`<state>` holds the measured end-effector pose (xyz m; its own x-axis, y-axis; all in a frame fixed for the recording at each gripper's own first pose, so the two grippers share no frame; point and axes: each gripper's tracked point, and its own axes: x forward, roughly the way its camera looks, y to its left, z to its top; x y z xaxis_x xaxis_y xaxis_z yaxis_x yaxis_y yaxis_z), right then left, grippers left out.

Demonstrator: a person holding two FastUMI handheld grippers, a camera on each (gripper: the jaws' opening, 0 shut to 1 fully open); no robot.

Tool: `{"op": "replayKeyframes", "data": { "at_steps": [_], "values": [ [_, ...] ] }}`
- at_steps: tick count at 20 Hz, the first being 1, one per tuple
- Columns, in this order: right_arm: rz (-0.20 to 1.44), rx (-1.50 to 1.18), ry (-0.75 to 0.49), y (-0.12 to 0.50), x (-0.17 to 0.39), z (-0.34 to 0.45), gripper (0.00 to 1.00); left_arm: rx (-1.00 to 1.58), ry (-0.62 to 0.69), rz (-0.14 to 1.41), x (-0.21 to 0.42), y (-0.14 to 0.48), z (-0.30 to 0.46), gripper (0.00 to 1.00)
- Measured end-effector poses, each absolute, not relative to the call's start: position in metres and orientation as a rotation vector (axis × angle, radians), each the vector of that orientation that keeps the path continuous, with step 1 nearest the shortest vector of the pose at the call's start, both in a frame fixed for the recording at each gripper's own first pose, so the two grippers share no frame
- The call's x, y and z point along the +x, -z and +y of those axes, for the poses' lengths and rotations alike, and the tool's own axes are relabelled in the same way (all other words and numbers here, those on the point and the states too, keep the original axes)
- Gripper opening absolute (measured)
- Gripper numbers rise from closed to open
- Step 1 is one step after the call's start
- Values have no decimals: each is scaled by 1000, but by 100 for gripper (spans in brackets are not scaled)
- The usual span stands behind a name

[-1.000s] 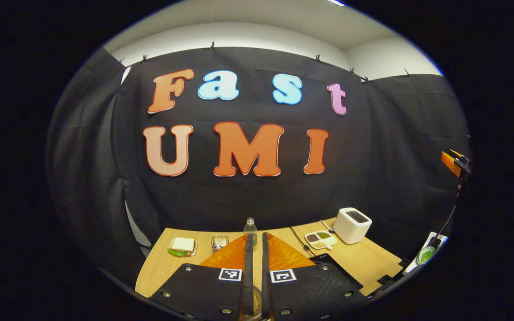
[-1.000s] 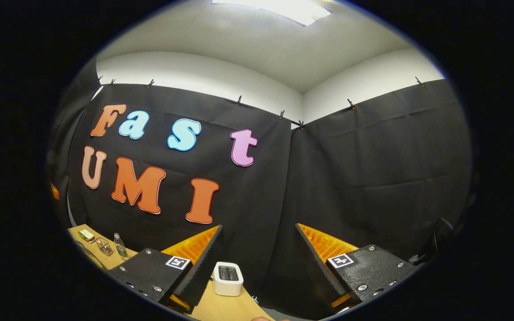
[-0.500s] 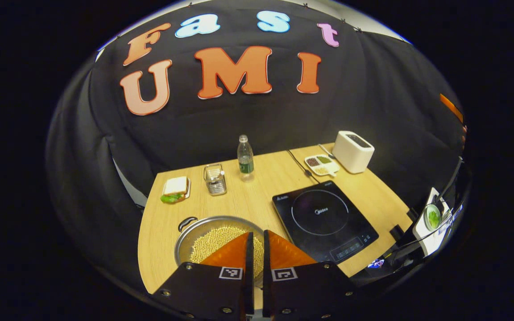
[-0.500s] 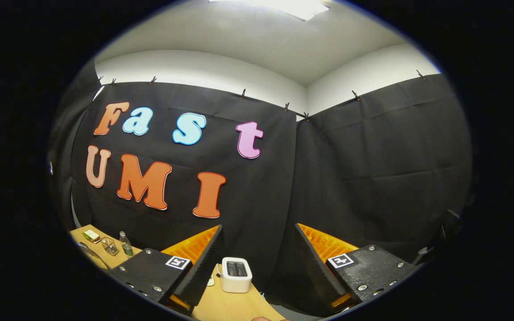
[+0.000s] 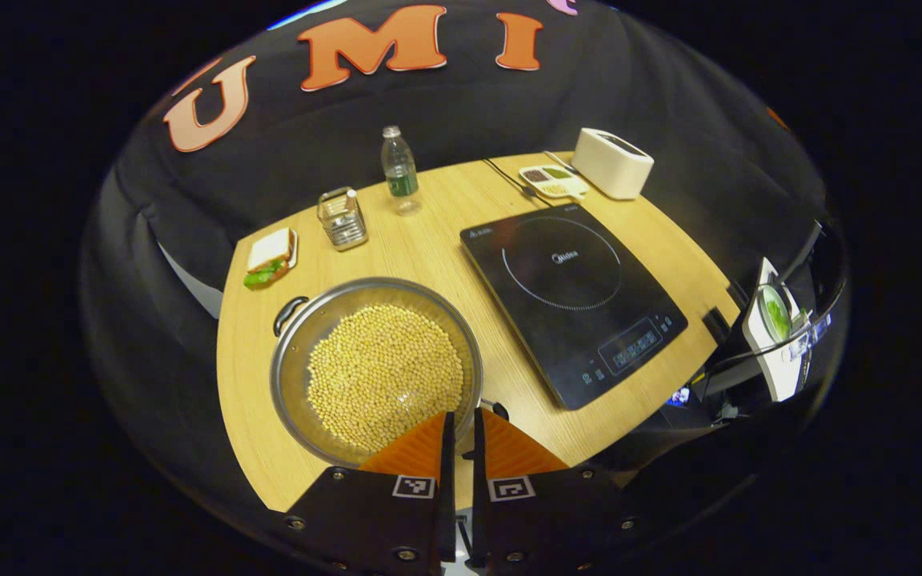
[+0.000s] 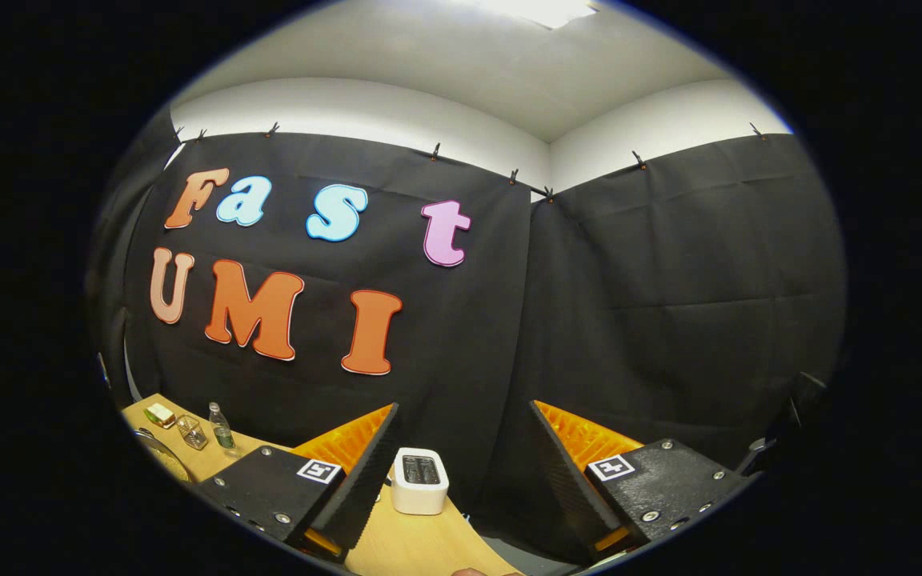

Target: First push the handle of the pot to place it horizontally, then grasp the pot with both hands and set it on the induction cooktop.

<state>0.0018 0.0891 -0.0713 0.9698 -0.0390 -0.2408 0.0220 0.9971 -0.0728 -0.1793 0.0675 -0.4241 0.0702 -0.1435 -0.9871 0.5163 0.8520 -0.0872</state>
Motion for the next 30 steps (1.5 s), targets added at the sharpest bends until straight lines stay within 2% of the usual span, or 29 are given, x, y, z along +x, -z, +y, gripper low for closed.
{"op": "replayKeyframes", "data": {
  "at_steps": [4, 5, 7, 8, 12, 22, 25, 26, 30],
  "values": [
    [258, -81, 38, 73, -2, 85, 96, 361, 581, 1527, -210, 437, 66, 10],
    [259, -92, 43, 73, -3, 81, 93, 386, 582, 1547, -215, 441, 71, 10],
    [262, -107, 62, 72, -5, 71, 99, 418, 581, 1600, -231, 453, 81, 10],
    [265, -107, 69, 71, -7, 67, 96, 419, 575, 1631, -237, 457, 83, 10],
    [268, -114, 95, 68, -13, 56, 95, 427, 564, 1710, -255, 477, 89, 10],
    [277, -129, 147, 63, -33, 41, 93, 462, 602, 1730, -253, 497, 75, 10],
    [282, -132, 167, 62, -39, 37, 95, 431, 592, 1794, -267, 496, 87, 10],
    [282, -131, 171, 62, -40, 36, 93, 414, 591, 1807, -271, 497, 90, 9],
    [293, -133, 177, 63, -46, 39, 95, 378, 553, 1818, -271, 511, 96, 9]
  ]
}}
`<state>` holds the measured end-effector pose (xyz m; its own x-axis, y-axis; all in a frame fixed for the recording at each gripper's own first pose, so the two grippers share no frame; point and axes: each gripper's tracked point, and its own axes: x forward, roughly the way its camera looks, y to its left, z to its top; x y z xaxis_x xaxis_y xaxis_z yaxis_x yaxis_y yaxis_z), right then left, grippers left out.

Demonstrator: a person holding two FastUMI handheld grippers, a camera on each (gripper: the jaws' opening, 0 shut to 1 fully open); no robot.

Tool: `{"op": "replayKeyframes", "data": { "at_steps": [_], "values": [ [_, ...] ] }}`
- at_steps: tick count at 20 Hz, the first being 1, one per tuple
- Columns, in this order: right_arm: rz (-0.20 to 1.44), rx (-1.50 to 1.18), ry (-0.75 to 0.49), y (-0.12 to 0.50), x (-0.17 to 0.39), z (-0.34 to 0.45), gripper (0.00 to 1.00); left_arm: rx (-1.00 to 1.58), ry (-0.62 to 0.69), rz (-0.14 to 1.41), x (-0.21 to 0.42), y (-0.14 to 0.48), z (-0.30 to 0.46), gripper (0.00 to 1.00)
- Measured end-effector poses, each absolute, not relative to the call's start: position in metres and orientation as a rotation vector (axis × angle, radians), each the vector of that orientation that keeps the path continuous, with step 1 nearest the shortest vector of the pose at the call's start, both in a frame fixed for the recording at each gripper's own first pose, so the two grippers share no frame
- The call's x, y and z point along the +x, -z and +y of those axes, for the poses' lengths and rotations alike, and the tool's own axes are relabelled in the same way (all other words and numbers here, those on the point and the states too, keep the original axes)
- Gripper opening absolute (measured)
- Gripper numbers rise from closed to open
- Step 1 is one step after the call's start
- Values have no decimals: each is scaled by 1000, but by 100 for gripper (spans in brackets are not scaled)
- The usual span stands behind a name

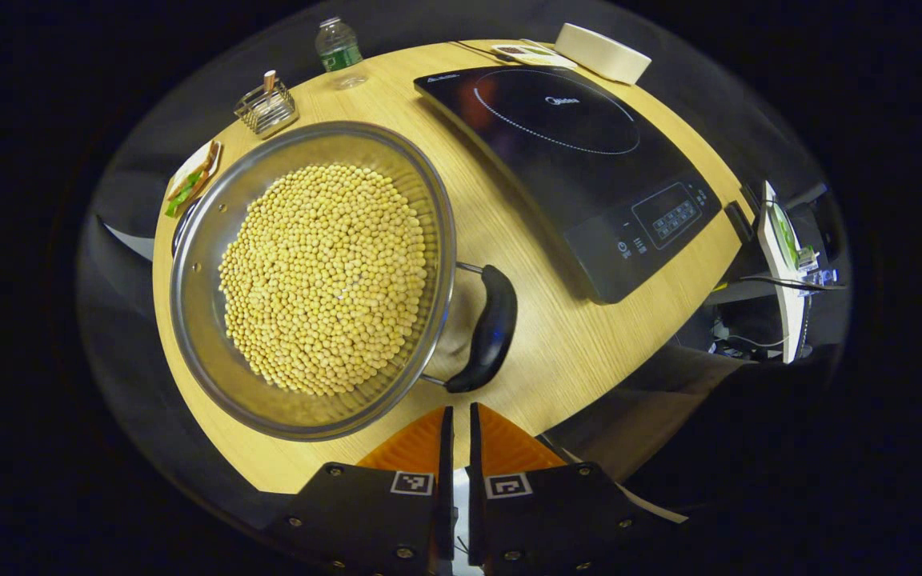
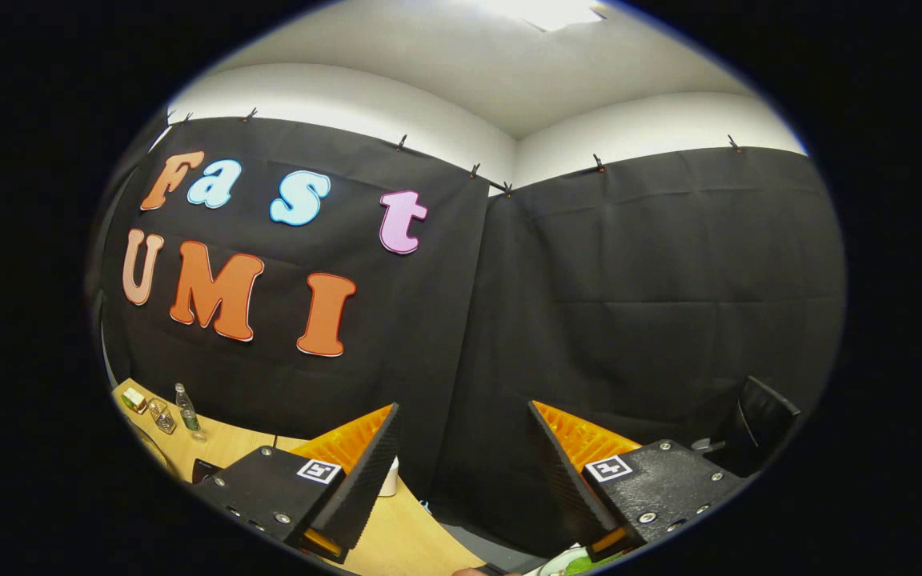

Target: First push the handle of the pot to place it horizontally, then grasp the pot with both hands and set it on the induction cooktop.

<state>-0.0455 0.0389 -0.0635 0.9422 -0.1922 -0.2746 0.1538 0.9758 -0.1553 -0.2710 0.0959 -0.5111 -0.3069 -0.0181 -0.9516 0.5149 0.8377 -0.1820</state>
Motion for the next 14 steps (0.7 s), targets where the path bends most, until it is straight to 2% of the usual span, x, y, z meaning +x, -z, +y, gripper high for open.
{"op": "replayKeyframes", "data": {
  "at_steps": [6, 11, 14],
  "values": [
    [315, -160, 173, 66, -53, 47, 95, 404, 611, 1781, -258, 523, 79, 8],
    [333, -167, 192, 67, -62, 46, 95, 408, 610, 1746, -240, 535, 65, 2],
    [340, -158, 214, 67, -70, 40, 95, 399, 618, 1727, -229, 537, 52, 1]
  ]
}}
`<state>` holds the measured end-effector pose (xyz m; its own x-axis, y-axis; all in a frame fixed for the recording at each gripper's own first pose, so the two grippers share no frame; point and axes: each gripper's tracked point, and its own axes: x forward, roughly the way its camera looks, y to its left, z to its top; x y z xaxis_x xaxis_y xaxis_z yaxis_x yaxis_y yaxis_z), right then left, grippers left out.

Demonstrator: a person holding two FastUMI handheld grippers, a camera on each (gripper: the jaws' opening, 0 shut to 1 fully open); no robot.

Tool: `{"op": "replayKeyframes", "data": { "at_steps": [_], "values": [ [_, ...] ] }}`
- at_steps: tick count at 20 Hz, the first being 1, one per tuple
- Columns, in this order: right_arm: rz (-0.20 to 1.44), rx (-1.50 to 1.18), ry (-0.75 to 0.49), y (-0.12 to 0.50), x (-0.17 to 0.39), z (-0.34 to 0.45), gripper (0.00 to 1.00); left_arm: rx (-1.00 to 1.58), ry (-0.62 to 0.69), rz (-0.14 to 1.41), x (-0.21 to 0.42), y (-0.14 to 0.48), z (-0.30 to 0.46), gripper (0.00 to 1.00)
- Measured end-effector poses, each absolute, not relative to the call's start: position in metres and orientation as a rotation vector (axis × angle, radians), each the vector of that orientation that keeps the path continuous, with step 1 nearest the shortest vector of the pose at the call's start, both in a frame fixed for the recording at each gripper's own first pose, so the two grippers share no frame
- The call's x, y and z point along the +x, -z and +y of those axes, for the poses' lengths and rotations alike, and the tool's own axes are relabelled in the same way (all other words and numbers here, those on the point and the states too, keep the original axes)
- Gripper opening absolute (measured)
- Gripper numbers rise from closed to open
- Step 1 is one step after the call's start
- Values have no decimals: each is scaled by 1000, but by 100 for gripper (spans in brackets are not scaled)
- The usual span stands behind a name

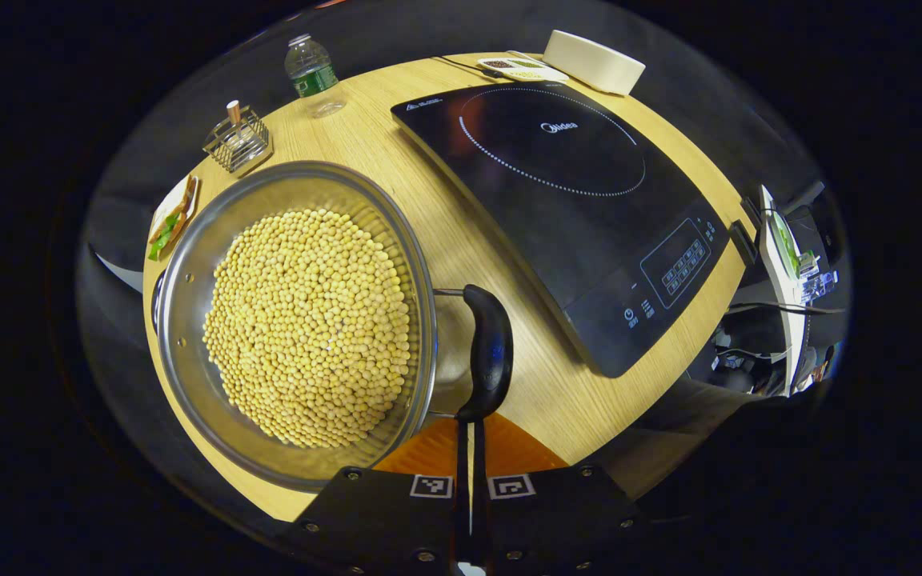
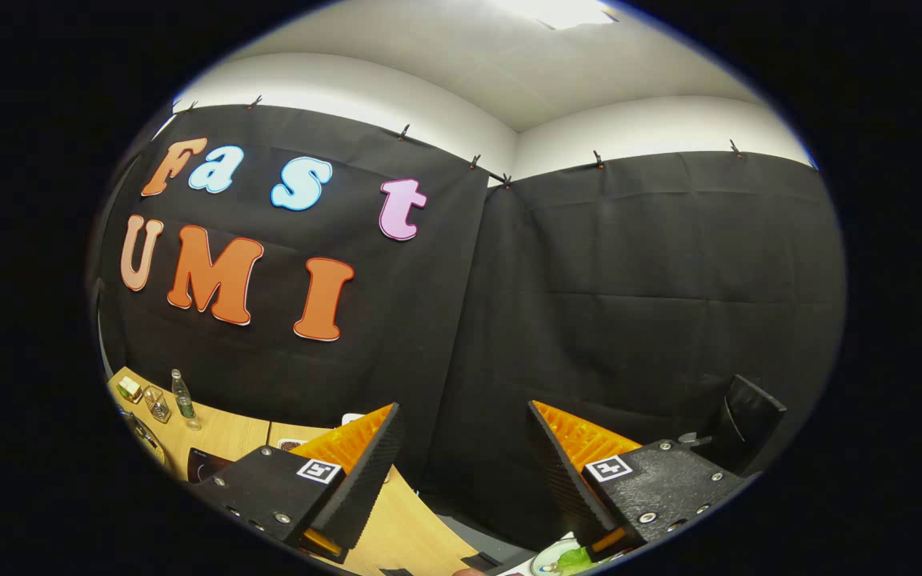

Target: First push the handle of the pot to place it horizontally, then grasp the pot with both hands and set it on the induction cooktop.

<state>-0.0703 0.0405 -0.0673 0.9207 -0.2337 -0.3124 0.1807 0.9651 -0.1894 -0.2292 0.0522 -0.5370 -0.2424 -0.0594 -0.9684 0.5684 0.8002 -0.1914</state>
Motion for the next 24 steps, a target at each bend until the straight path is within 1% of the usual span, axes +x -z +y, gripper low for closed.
{"op": "replayKeyframes", "data": {
  "at_steps": [2, 4, 11, 15, 16, 17, 18, 22, 24],
  "values": [
    [350, -158, 225, 69, -75, 39, 95, 402, 627, 1709, -221, 543, 43, 0],
    [359, -162, 233, 71, -81, 37, 95, 410, 633, 1694, -214, 545, 35, 2],
    [360, -166, 265, 64, -94, 29, 95, 410, 638, 1653, -194, 564, 18, 1],
    [337, -170, 288, 48, -97, 18, 95, 370, 618, 1646, -185, 569, 11, 2],
    [331, -171, 294, 44, -98, 15, 97, 364, 613, 1643, -182, 570, 9, 2],
    [327, -173, 298, 38, -99, 12, 97, 360, 607, 1638, -180, 573, 7, 2],
    [318, -174, 298, 31, -101, 10, 95, 359, 602, 1634, -179, 576, 6, 2],
    [275, -129, 286, -5, -111, 3, 95, 346, 573, 1623, -173, 585, 0, 2],
    [266, -120, 285, -13, -117, 0, 95, 326, 554, 1624, -172, 588, -3, 1]
  ]
}}
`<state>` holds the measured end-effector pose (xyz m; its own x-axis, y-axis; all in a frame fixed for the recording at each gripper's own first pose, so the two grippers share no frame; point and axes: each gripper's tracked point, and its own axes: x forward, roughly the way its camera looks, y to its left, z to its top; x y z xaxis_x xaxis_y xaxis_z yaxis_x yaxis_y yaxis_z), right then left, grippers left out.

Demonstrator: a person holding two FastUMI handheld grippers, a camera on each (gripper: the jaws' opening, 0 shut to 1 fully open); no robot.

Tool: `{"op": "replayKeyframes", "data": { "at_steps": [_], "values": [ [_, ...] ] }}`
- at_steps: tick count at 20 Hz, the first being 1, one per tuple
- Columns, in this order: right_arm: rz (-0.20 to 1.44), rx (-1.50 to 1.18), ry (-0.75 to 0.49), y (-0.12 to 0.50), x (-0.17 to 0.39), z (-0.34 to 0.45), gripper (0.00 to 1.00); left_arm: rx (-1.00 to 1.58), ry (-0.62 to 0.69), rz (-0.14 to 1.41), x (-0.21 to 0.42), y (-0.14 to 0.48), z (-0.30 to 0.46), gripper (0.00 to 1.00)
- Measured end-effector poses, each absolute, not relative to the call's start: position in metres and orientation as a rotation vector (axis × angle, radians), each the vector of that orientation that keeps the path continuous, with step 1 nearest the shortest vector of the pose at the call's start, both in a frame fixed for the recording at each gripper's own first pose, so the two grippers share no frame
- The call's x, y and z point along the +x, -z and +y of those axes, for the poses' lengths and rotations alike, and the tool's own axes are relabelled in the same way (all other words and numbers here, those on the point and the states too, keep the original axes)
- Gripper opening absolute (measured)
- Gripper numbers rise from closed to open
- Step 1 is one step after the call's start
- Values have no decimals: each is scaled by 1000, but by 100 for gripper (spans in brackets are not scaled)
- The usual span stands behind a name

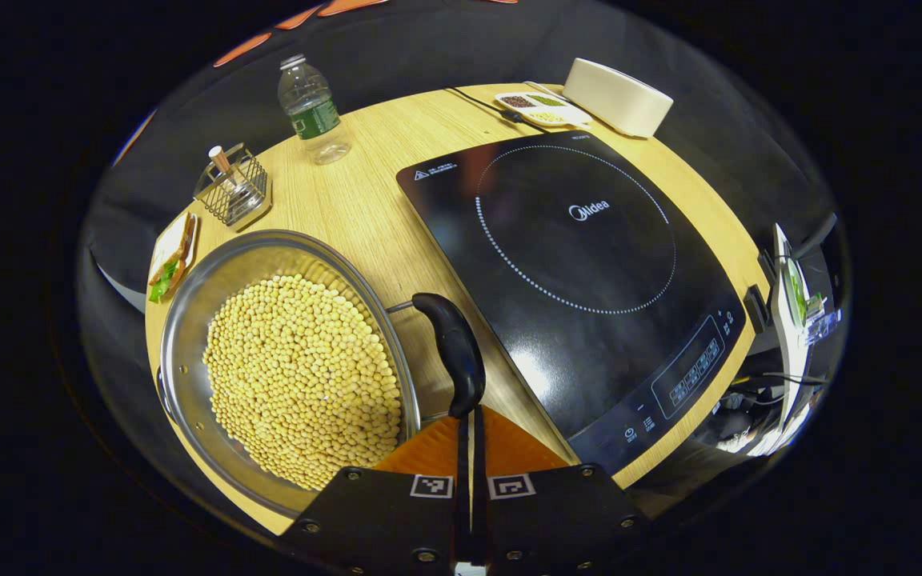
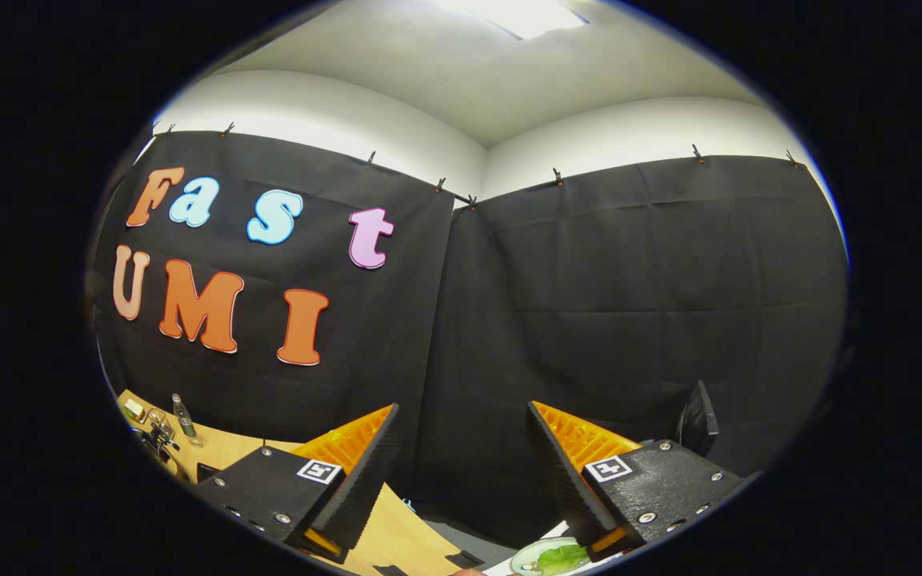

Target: First push the handle of the pot to place it horizontally, then grasp the pot with both hands and set it on the induction cooktop.

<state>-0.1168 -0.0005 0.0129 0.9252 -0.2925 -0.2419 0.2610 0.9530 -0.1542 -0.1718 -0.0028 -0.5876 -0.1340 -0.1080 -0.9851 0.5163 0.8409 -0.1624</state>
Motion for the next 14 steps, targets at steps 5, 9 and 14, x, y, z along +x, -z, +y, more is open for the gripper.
{"op": "replayKeyframes", "data": {
  "at_steps": [5, 9, 14],
  "values": [
    [271, -132, 297, -15, -122, -7, 95, 266, 510, 1629, -165, 592, -7, 1],
    [281, -147, 299, -9, -120, -16, 95, 268, 482, 1616, -163, 593, -6, 2],
    [299, -135, 296, 10, -113, -34, 95, 276, 420, 1570, -156, 578, 3, 2]
  ]
}}
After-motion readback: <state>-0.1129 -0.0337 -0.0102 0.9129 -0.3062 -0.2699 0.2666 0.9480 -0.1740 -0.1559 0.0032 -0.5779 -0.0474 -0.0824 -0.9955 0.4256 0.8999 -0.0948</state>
